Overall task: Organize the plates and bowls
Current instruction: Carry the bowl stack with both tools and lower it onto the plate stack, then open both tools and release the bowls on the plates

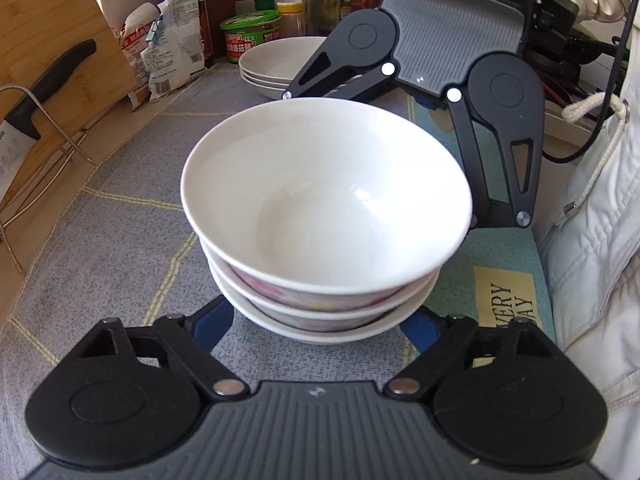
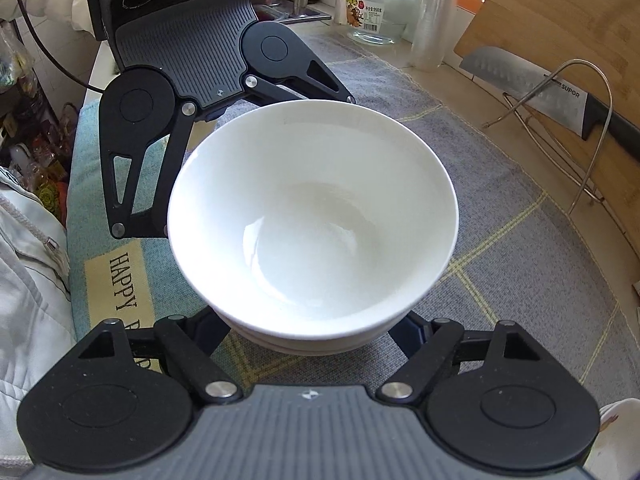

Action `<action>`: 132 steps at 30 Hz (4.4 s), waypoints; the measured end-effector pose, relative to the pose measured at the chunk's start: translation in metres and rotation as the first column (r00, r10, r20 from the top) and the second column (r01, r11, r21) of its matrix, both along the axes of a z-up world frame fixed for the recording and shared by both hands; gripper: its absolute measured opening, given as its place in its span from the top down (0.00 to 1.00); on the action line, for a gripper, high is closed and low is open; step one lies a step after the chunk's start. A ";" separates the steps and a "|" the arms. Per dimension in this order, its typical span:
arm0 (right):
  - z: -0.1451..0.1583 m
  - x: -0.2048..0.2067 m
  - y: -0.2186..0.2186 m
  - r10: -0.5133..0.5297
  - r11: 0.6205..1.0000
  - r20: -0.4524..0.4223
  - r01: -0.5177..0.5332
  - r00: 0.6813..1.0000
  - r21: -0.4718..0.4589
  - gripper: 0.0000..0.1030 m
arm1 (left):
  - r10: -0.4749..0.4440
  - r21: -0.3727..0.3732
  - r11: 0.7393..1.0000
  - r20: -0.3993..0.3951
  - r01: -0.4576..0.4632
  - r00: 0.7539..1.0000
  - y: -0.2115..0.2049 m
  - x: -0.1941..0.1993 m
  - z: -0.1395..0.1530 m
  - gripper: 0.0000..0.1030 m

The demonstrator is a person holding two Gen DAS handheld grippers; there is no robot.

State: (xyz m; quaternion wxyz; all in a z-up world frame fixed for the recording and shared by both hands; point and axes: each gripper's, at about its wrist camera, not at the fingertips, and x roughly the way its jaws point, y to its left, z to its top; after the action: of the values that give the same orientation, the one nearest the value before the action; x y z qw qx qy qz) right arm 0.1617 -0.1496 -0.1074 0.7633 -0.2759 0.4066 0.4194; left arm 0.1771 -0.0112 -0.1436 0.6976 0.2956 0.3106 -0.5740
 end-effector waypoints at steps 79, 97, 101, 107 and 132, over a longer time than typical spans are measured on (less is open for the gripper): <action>0.045 0.049 -0.262 -0.071 0.996 0.046 0.073 0.996 -0.055 0.17 | -0.036 0.005 0.999 0.064 0.036 0.997 -0.260 0.053 0.014 0.19; 0.041 0.059 -0.264 -0.087 0.995 0.024 0.088 0.996 -0.051 0.17 | -0.035 0.002 0.999 0.036 0.035 0.999 -0.261 0.058 0.009 0.19; 0.041 0.057 -0.263 -0.088 0.994 0.035 0.090 0.995 -0.056 0.17 | -0.030 -0.002 1.000 0.043 0.030 0.999 -0.261 0.057 0.009 0.19; 0.040 0.054 -0.262 -0.099 0.993 0.043 0.101 0.994 -0.058 0.17 | -0.020 -0.006 1.000 0.069 0.021 0.997 -0.260 0.053 0.009 0.18; 0.068 0.002 -0.244 -0.398 0.916 0.123 0.402 0.909 -0.005 0.00 | 0.504 -0.372 0.833 0.201 -0.410 0.840 -0.160 0.002 0.062 0.01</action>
State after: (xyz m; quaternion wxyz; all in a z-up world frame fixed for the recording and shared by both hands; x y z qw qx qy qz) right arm 0.1640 -0.3939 -0.0398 0.8518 -0.2229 0.4141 0.2309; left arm 0.1787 -0.1712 -0.0813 0.8912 0.1778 0.1715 -0.3804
